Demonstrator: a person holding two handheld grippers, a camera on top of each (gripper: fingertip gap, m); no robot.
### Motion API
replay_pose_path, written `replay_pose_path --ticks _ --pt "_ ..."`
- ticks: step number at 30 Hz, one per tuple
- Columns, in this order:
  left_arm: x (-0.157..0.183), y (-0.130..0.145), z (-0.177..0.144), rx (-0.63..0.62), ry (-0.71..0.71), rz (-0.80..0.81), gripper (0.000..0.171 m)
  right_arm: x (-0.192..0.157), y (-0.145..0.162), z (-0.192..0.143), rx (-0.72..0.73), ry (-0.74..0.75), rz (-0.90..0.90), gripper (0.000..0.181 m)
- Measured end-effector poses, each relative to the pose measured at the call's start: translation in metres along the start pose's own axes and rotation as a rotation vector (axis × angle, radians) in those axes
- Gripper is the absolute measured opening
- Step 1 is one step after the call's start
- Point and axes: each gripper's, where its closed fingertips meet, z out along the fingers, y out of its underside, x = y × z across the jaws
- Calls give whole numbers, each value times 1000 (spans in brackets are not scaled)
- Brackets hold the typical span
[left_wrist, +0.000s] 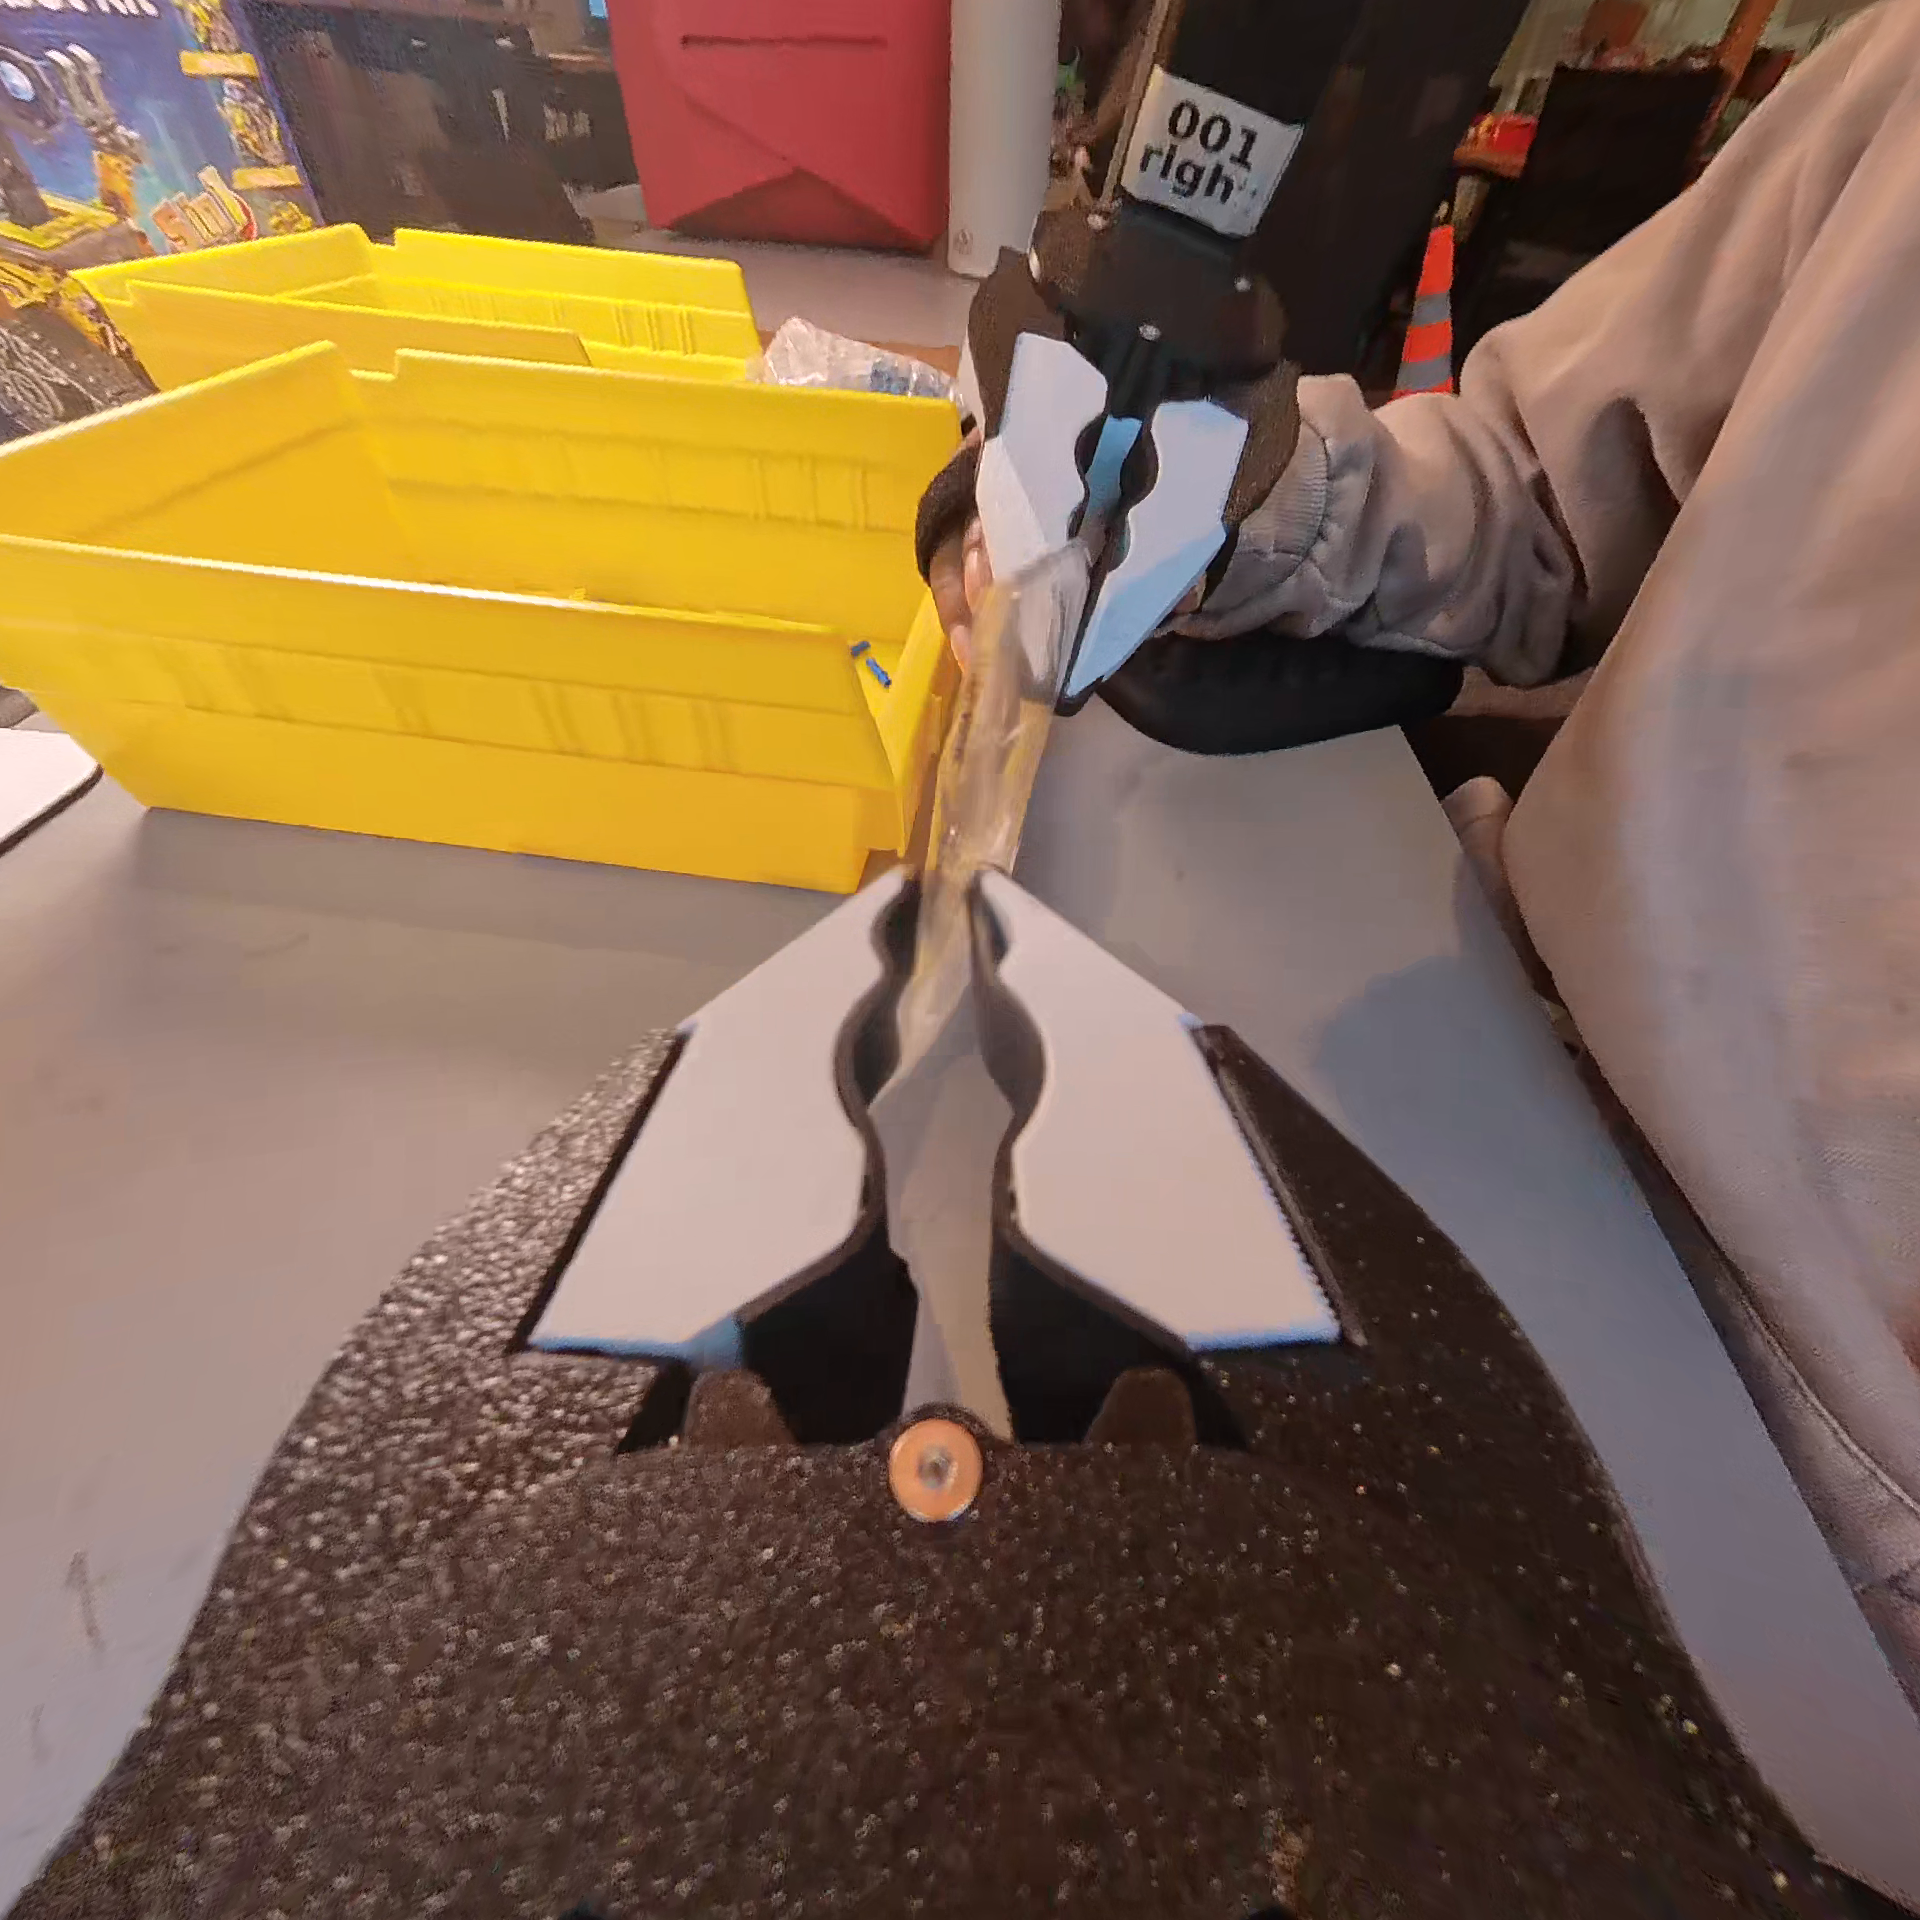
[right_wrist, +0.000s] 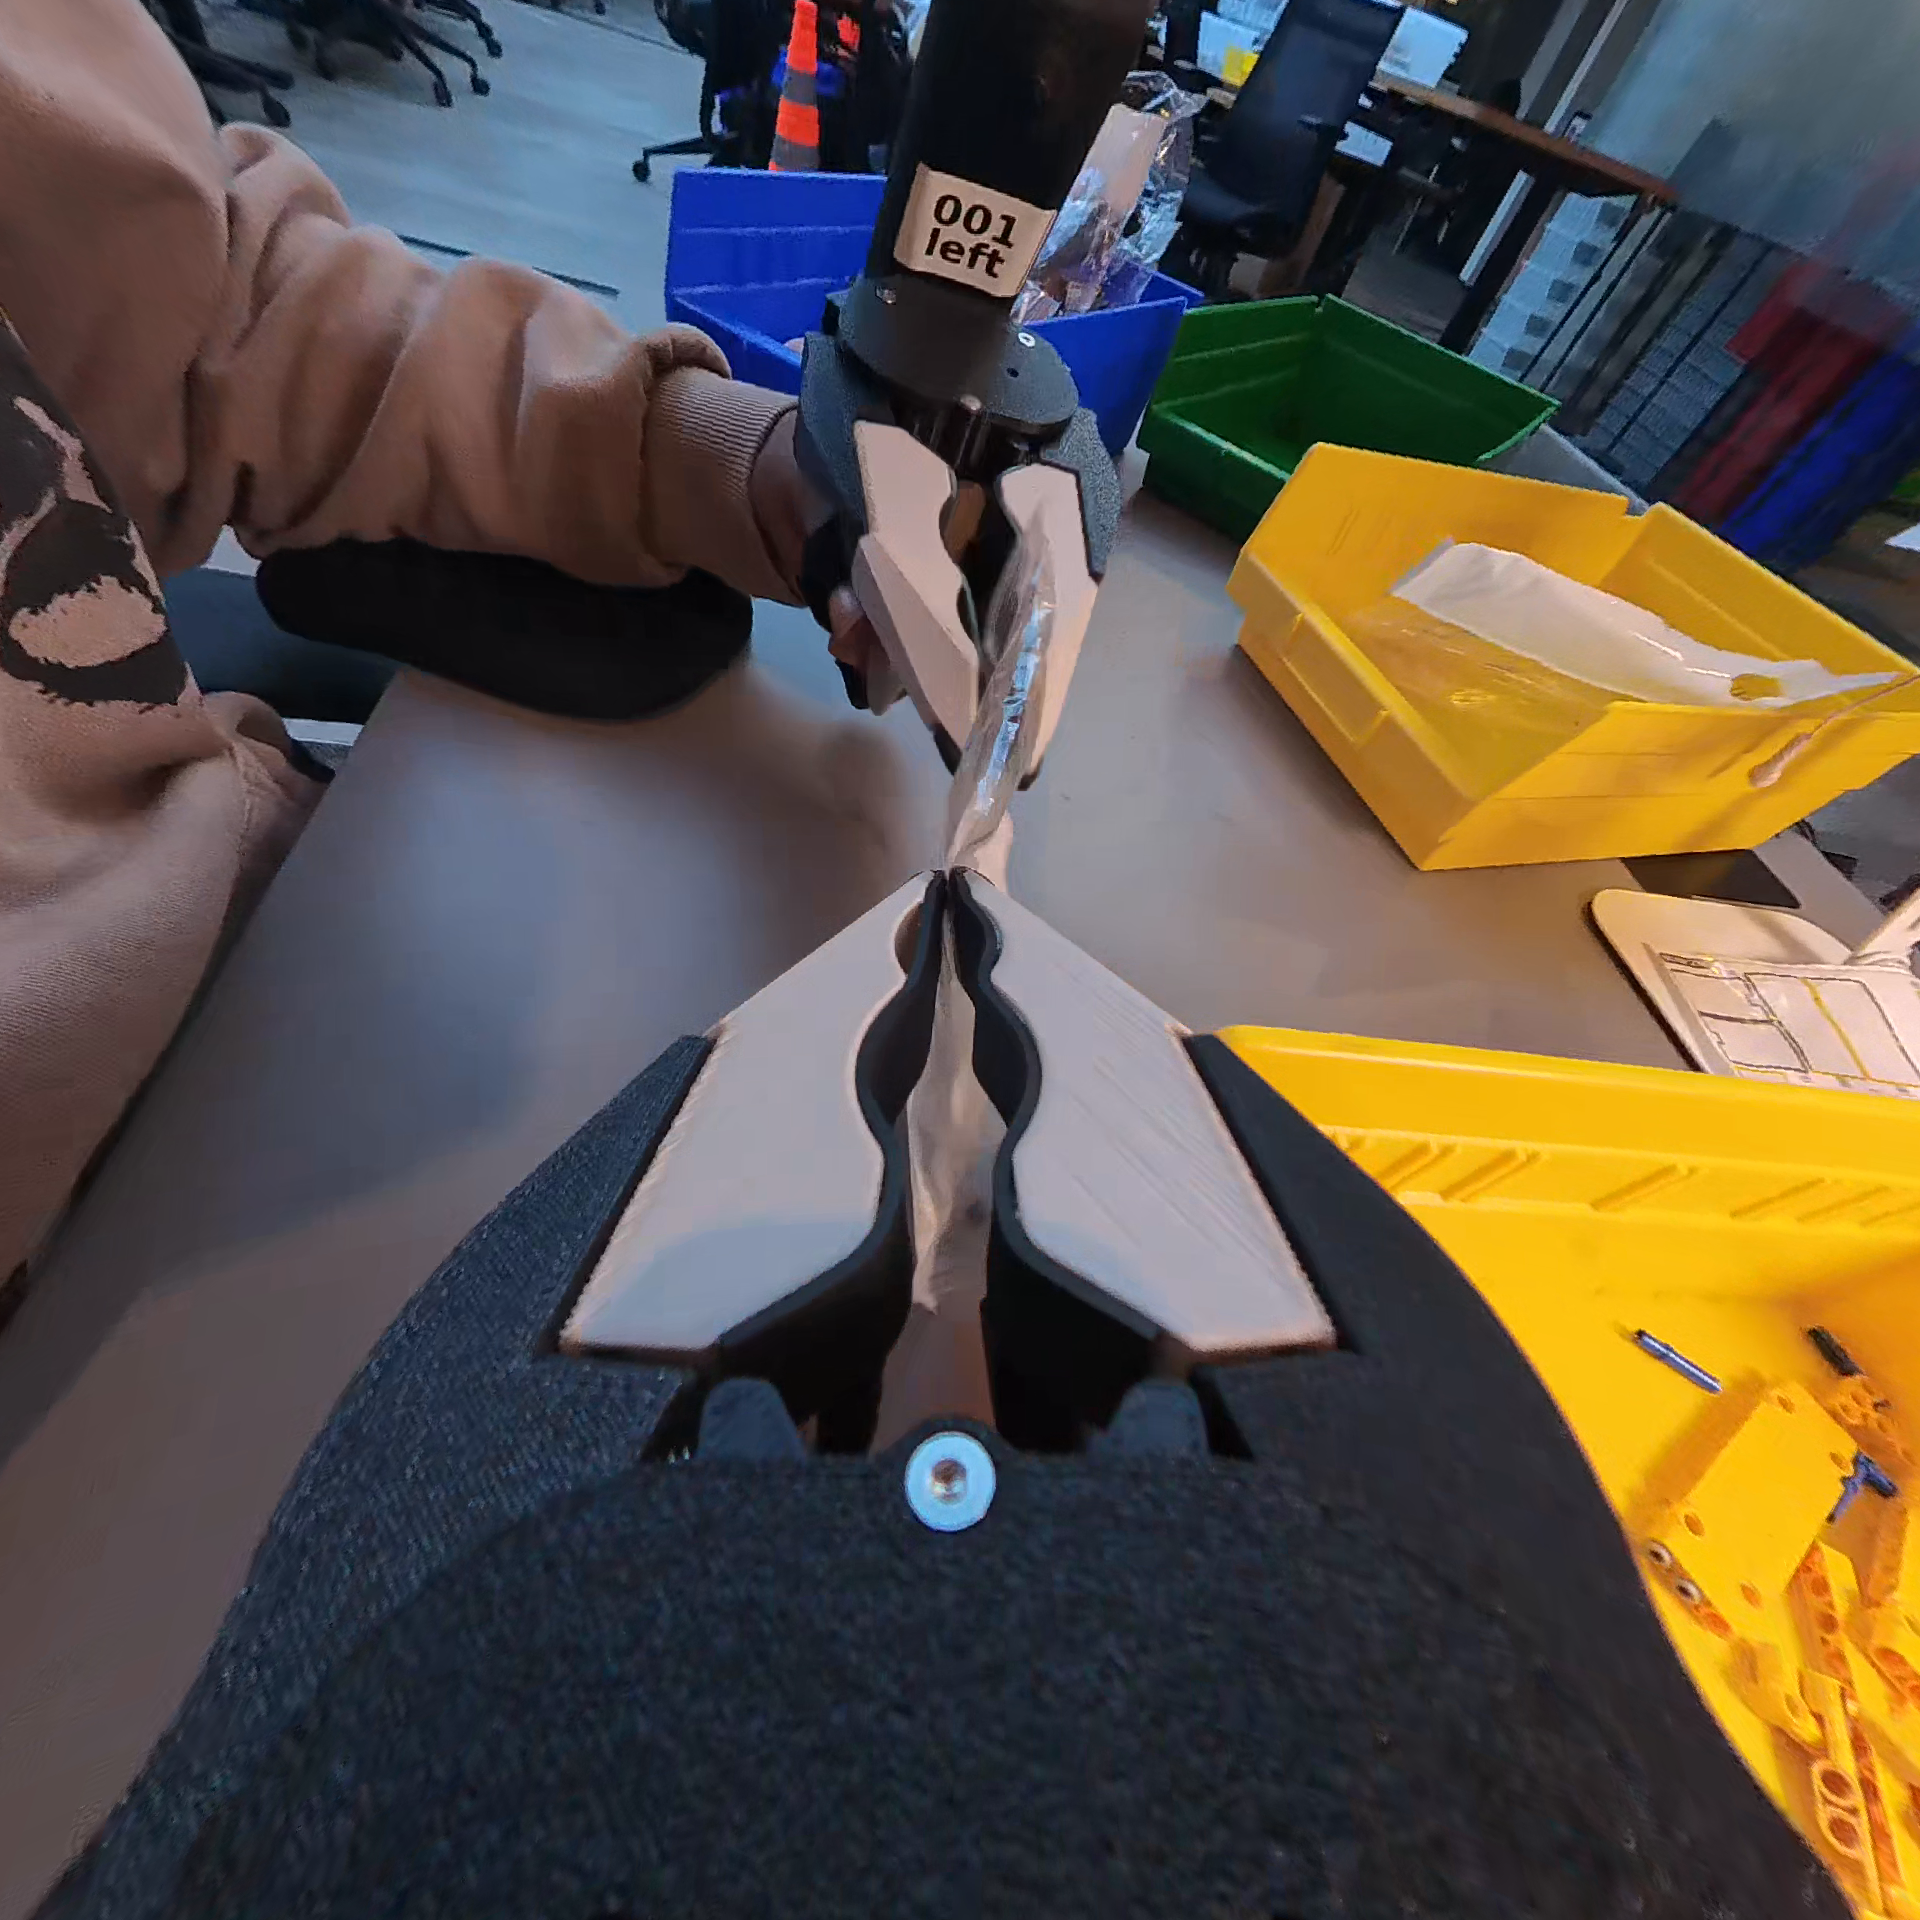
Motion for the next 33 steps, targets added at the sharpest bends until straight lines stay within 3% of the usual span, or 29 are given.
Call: replay_pose_path --ticks 8,14,17,20,21,23,25,33 --pt "-8 -4 -8 46 -48 -45 0 28 2 -9 1 134 34 1" --pt "-20 -4 -21 56 -124 -62 0 37 3 -17 -21 173 -5 22" --pt "-23 -10 -29 85 -139 -48 0 43 32 -34 -292 177 -72 65" --pt "-24 -17 -35 120 -139 -40 0 49 73 -63 -590 202 -50 82" --pt "-24 -17 -36 124 -140 -39 0 43 90 -71 -693 171 -15 79" --pt "-24 -17 -37 120 -140 -37 0 44 118 -78 -851 180 -26 44" --pt "-22 -17 -36 117 -136 -30 0 39 129 -67 -873 144 6 27" --pt "-17 -16 -35 117 -132 -22 0 52 130 -53 -895 176 100 25"
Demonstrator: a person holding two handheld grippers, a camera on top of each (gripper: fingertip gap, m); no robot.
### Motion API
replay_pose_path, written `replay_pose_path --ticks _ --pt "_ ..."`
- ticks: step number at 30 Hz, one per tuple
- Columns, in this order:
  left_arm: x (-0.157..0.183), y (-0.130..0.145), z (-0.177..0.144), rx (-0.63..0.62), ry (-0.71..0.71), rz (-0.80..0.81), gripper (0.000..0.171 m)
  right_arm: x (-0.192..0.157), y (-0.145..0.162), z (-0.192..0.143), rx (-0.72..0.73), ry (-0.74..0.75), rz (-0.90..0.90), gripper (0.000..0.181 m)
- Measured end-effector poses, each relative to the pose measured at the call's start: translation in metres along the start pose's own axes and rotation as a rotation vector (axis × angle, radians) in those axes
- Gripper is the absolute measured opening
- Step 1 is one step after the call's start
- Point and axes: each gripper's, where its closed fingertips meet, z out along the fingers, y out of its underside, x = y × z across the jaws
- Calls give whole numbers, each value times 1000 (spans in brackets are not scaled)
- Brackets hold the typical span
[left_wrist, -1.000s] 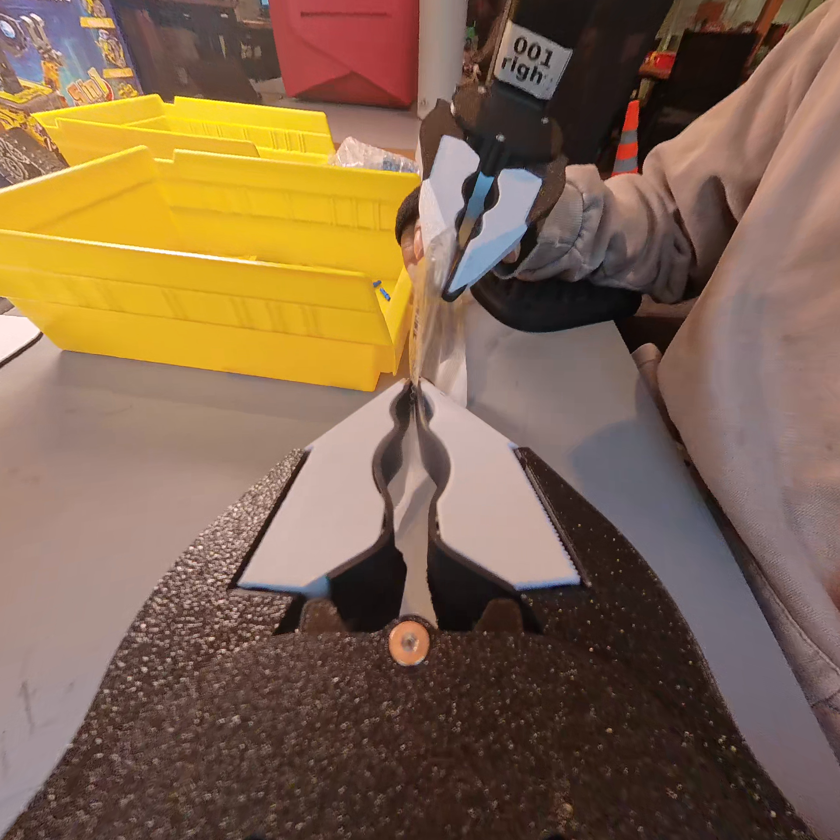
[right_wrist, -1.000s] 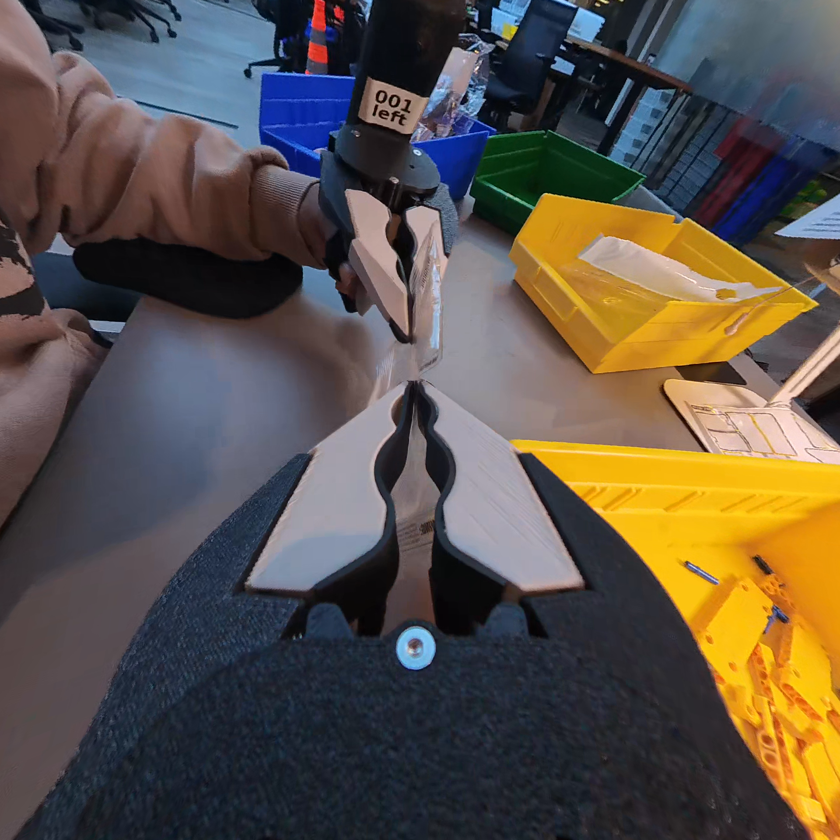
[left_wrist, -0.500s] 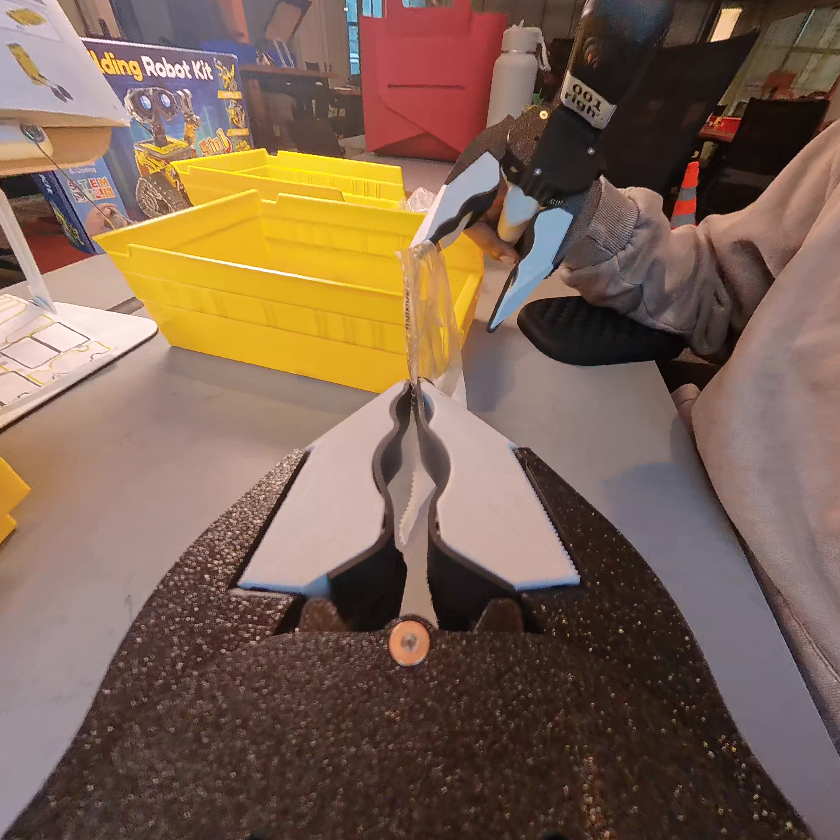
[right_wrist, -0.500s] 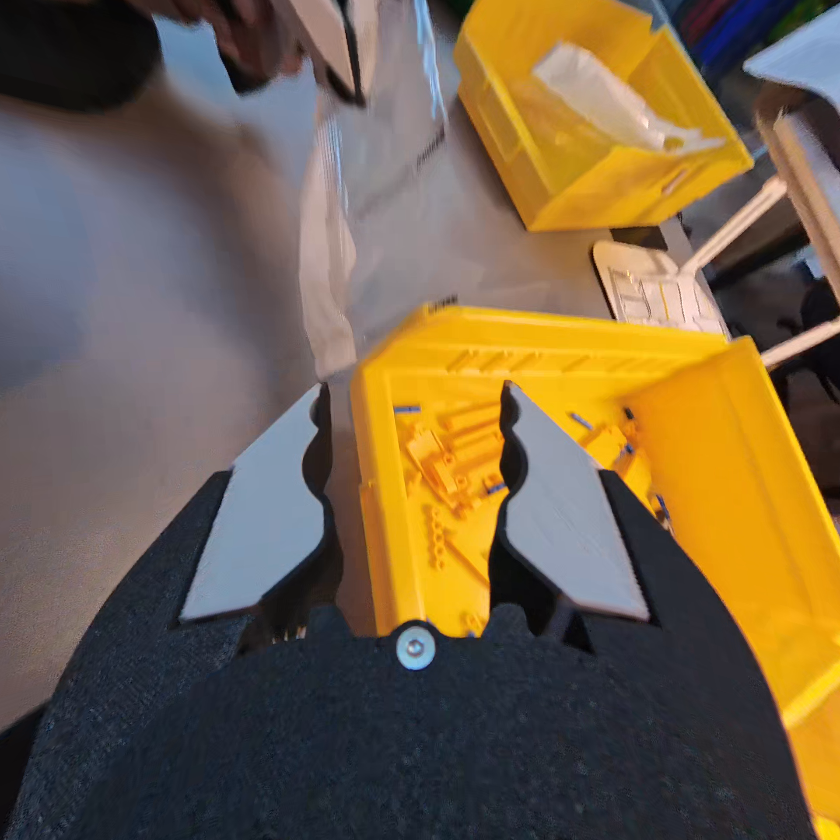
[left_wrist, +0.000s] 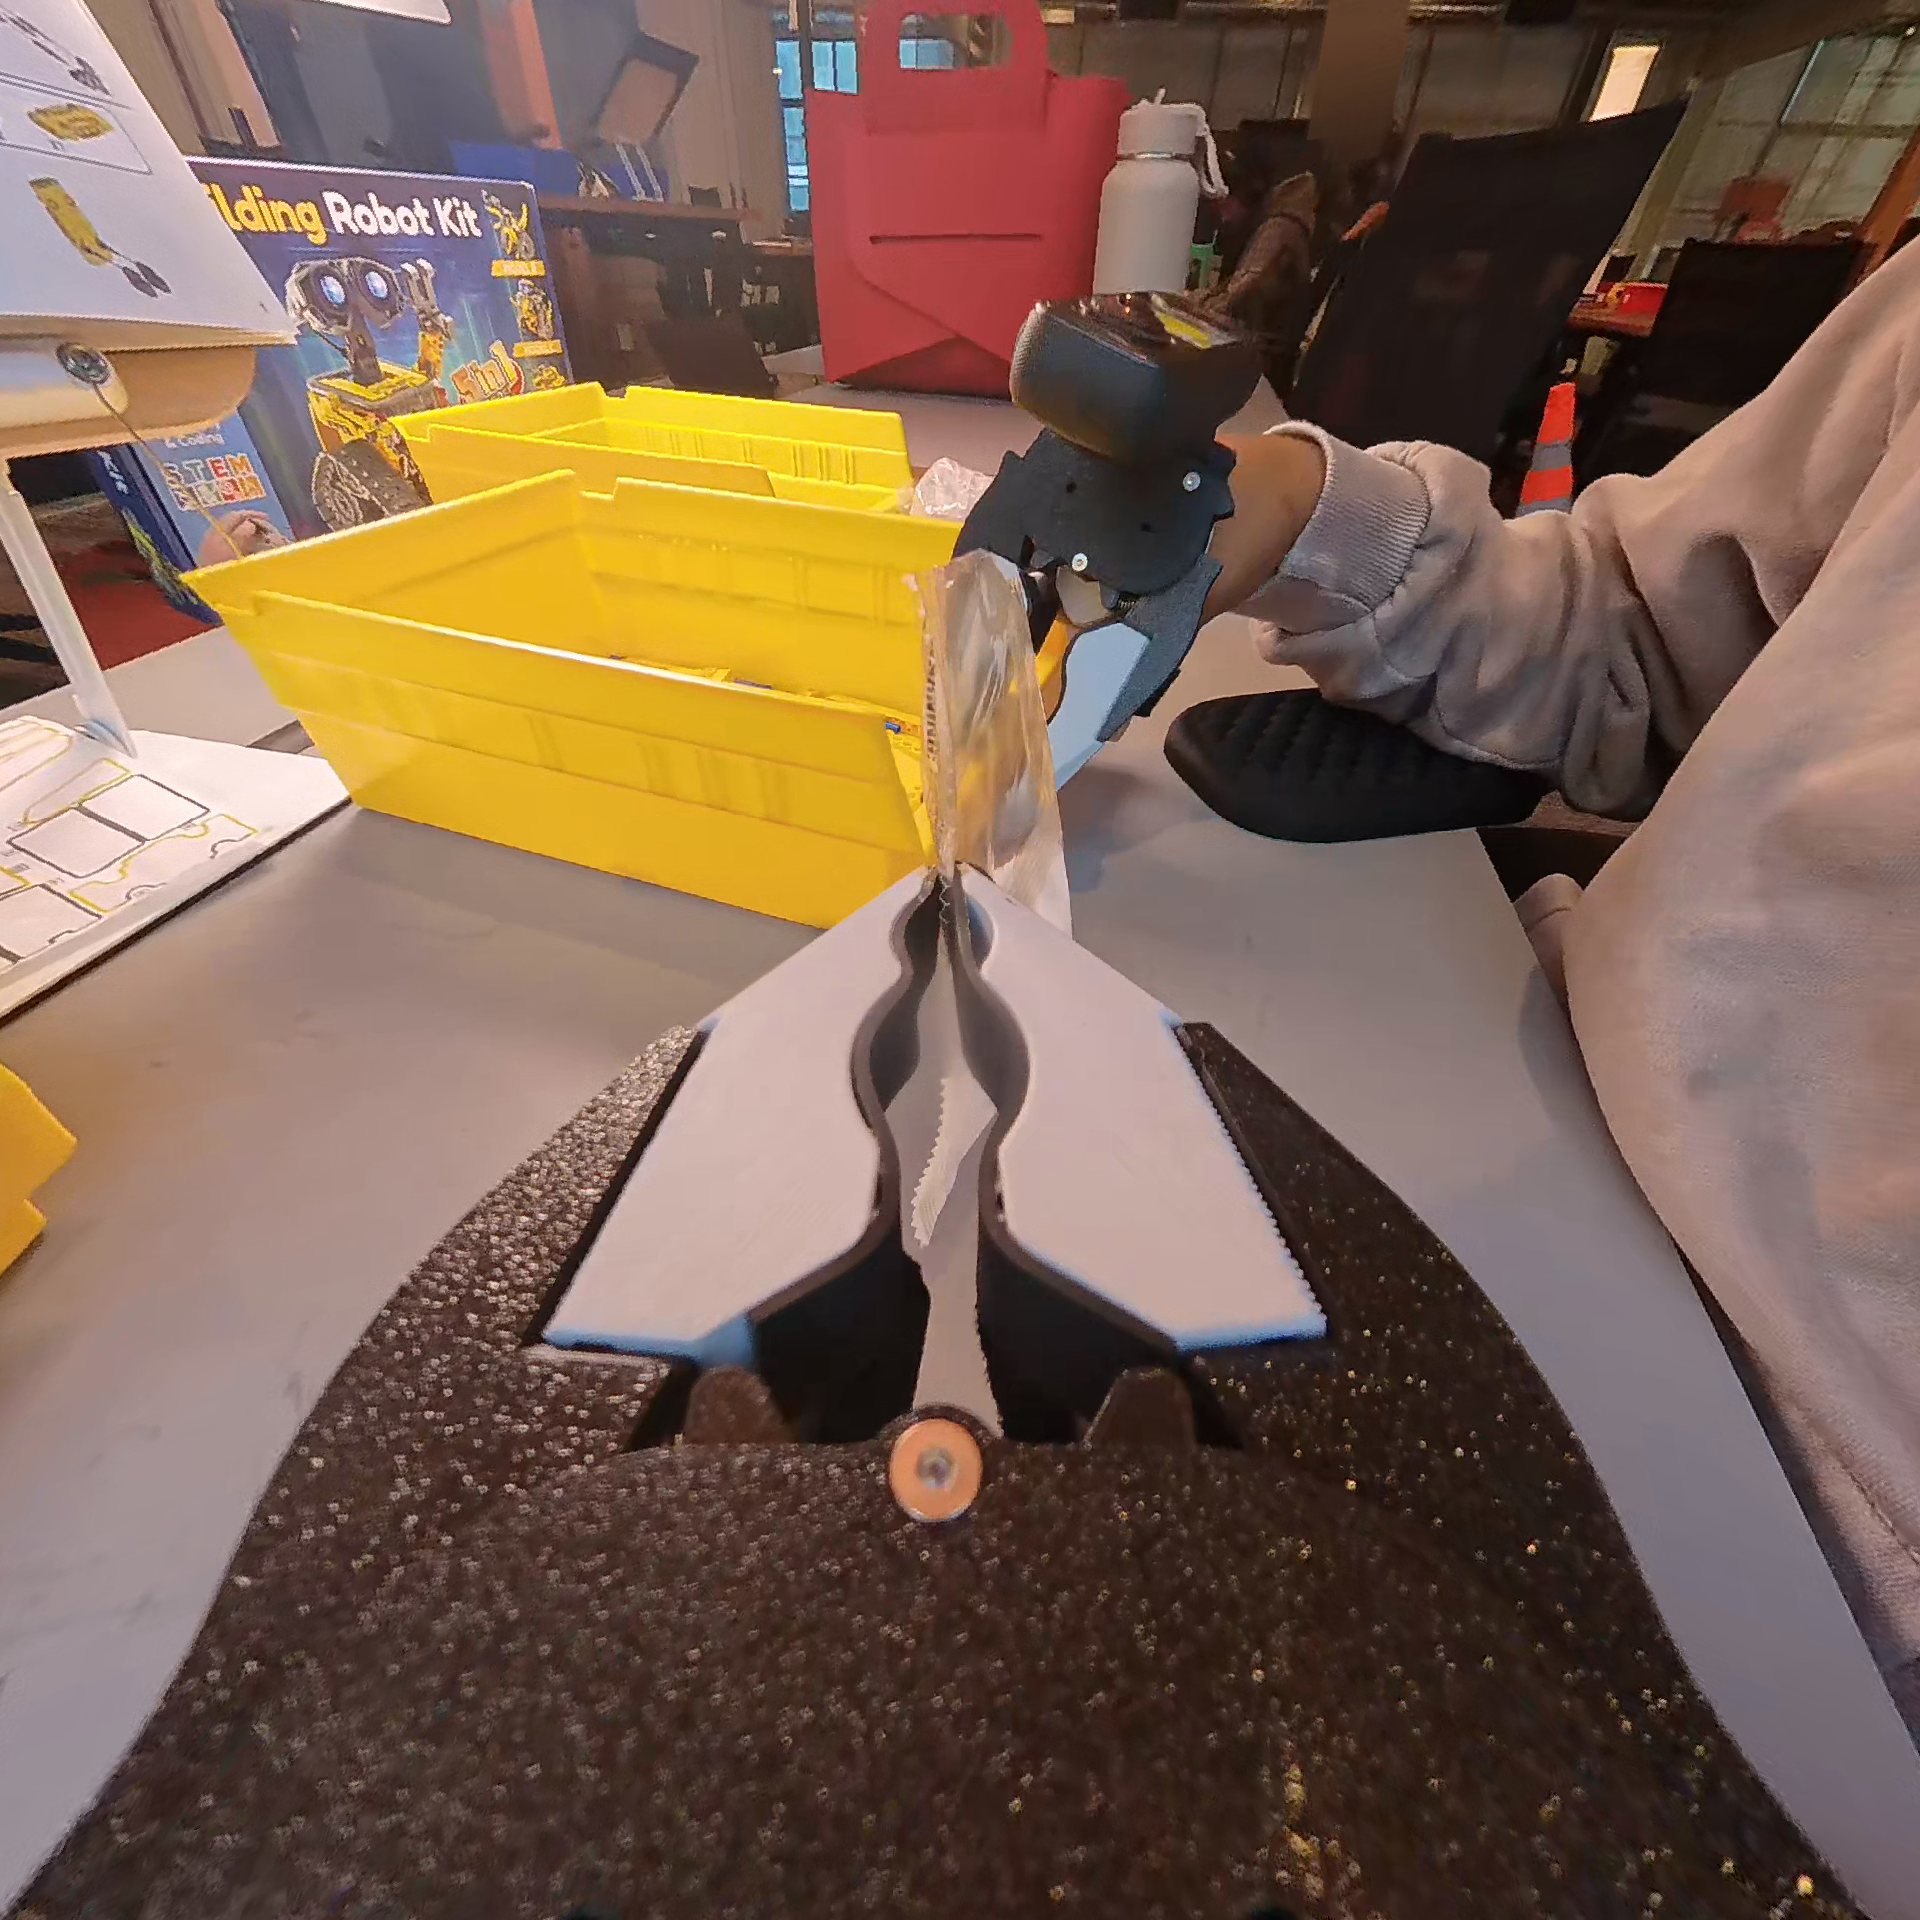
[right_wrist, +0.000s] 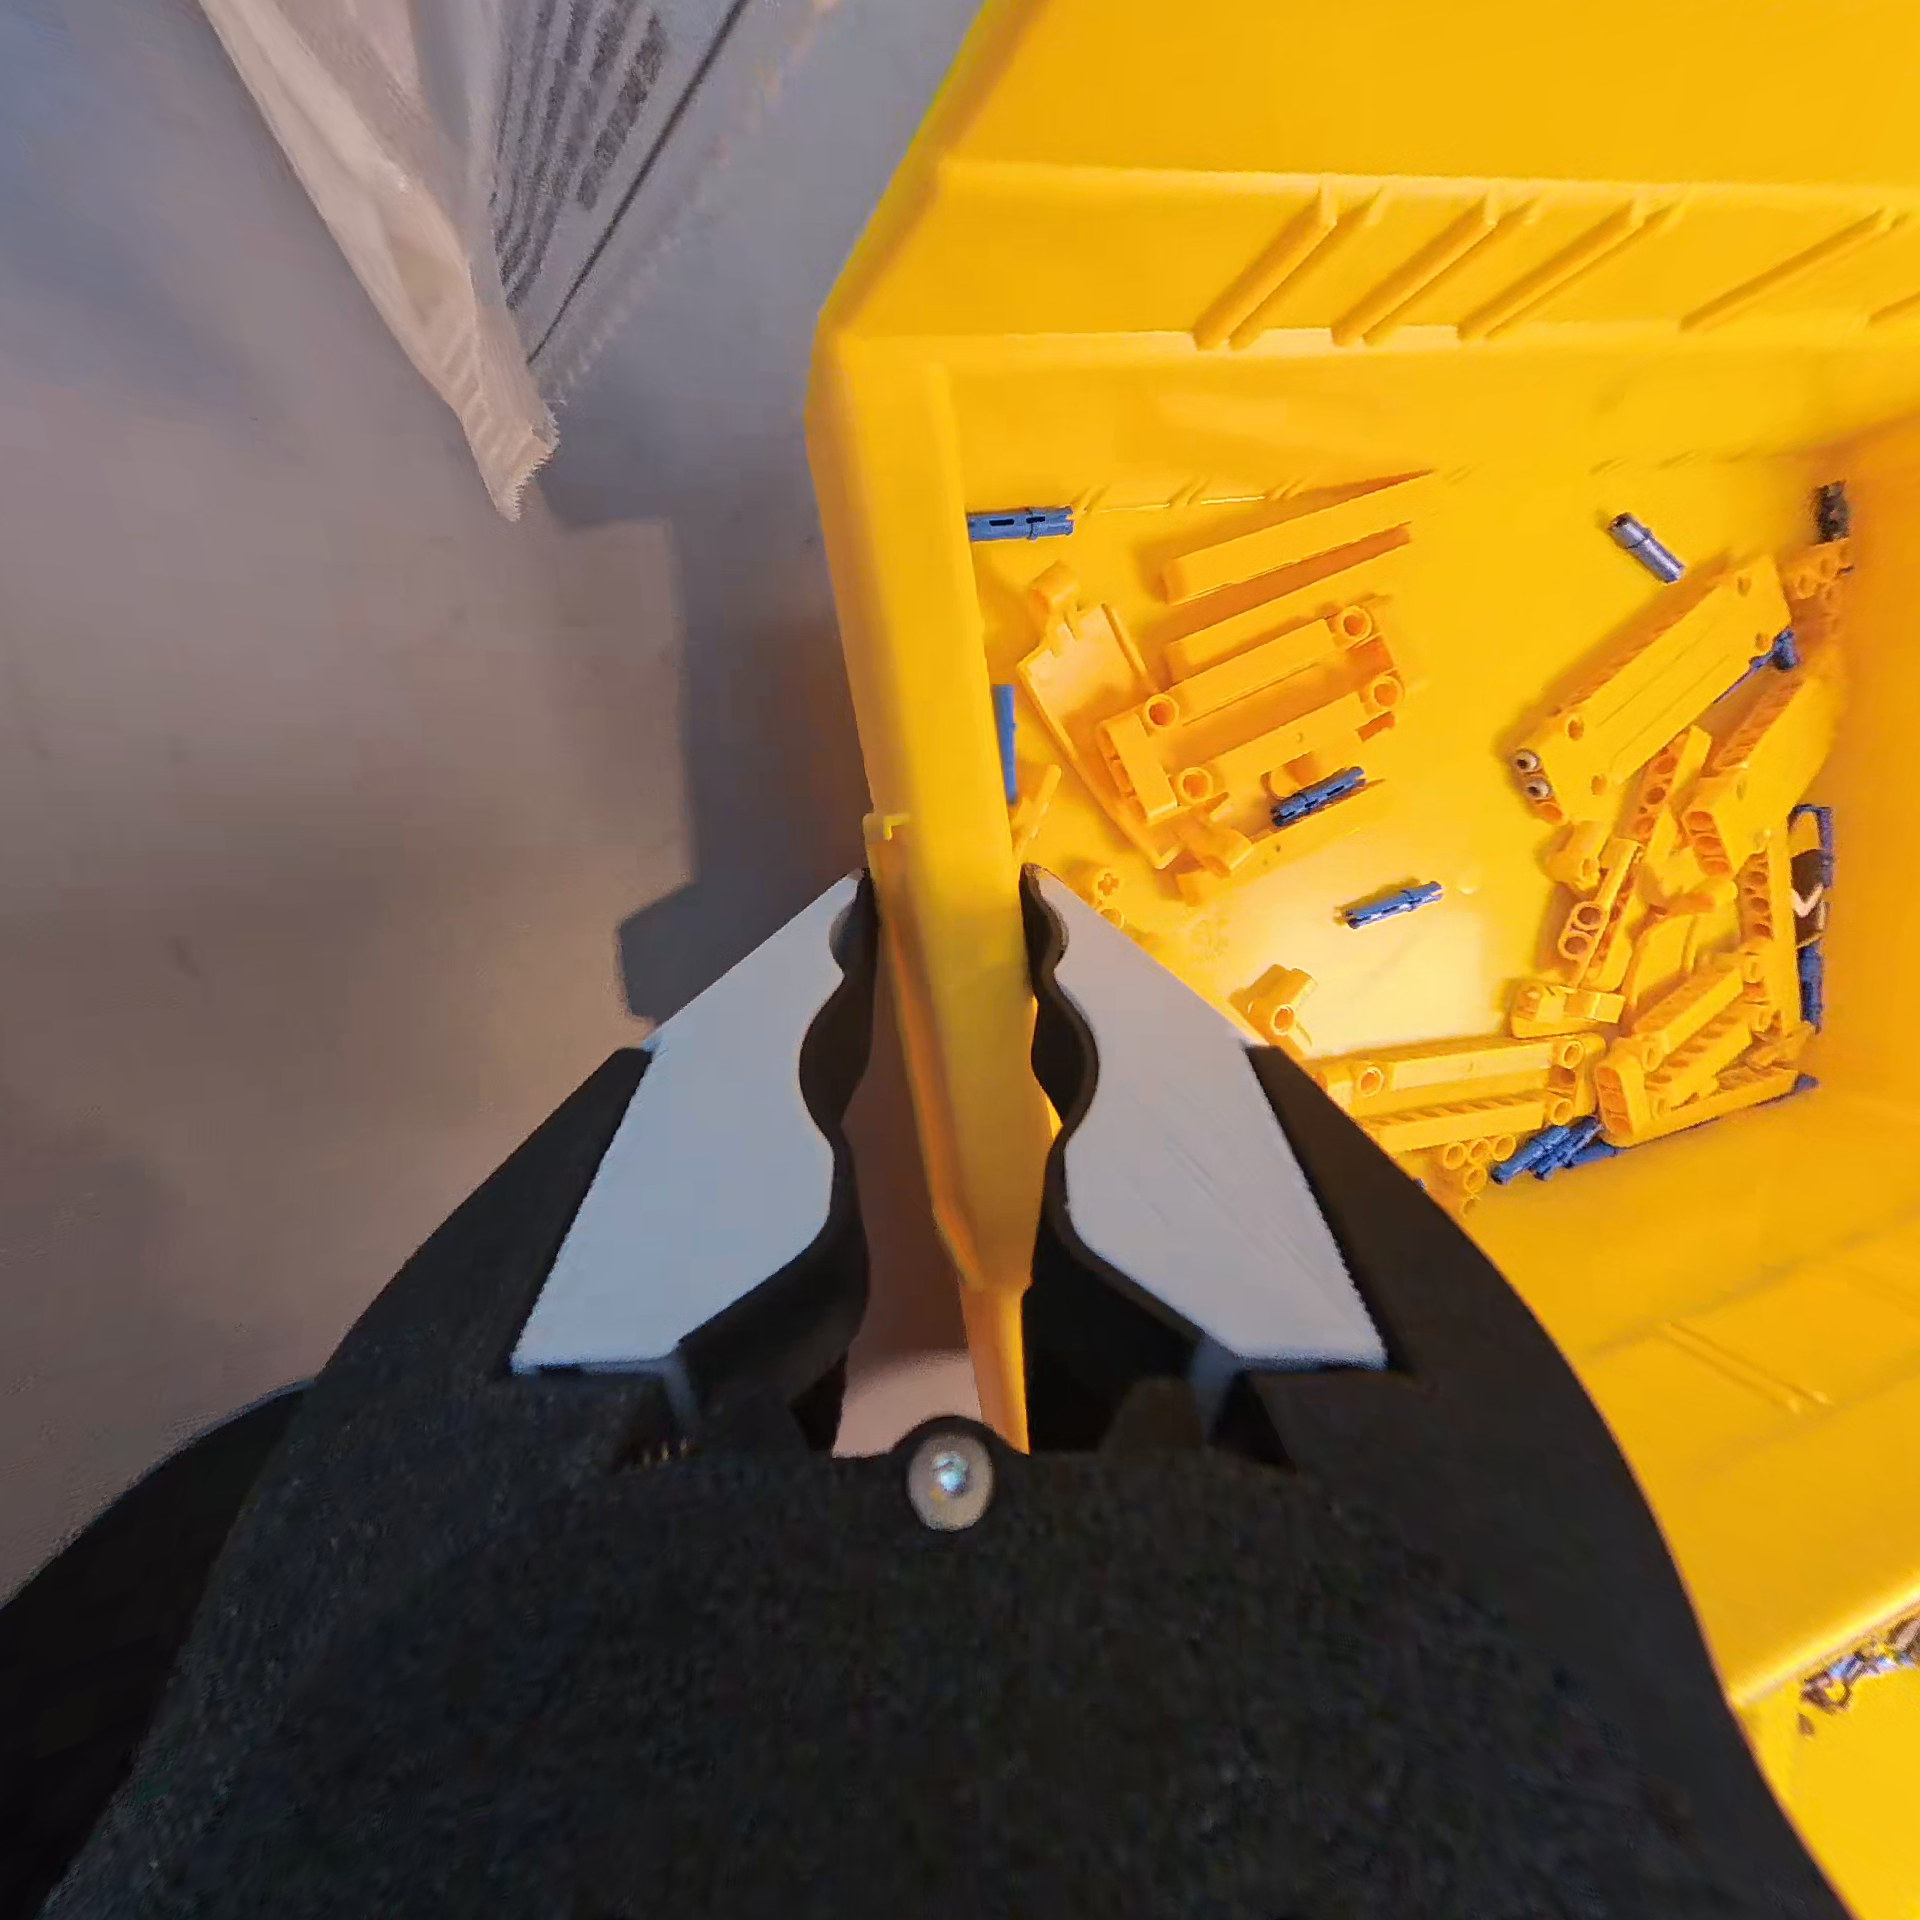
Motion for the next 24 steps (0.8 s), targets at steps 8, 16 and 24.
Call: replay_pose_path --ticks 8,16,24 --pt "2 11 7 -39 10 -12 0 -15 12 -11 -36 -3 81 24" --pt "5 10 9 -44 13 0 0 35 18 3 -32 75 83 25" --pt "-3 7 6 -32 -34 3 0 111 28 24 -150 191 19 28"
